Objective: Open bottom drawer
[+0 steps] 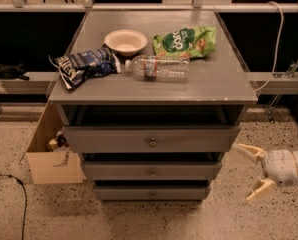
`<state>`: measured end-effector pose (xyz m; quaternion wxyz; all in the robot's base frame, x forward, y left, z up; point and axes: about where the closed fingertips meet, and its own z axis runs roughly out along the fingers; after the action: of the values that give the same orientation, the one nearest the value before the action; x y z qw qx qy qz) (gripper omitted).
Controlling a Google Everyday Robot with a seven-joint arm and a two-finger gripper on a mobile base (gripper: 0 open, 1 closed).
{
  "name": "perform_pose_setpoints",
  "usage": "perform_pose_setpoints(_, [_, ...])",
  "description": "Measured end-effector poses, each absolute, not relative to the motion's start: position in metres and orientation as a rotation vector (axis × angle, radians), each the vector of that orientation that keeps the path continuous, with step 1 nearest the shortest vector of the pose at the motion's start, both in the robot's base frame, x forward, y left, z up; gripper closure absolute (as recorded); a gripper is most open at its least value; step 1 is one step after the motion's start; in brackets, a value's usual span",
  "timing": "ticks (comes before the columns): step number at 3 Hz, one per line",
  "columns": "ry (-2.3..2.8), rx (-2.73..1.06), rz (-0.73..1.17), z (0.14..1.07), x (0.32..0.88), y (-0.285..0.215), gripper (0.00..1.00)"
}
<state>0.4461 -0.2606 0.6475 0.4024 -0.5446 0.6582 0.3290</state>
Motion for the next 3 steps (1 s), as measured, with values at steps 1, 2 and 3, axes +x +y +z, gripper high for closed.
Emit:
perform_pose_setpoints(1, [1.670, -1.275, 0.909, 0.585, 0.418, -0.230, 0.00])
perform_pose_setpoints(2, [1.672, -1.191, 0.982, 0.520, 0.386, -0.207, 0.00])
perform_pose_setpoints(3, [1.717, -1.078, 1.032, 0.456, 0.347, -0.208, 0.00])
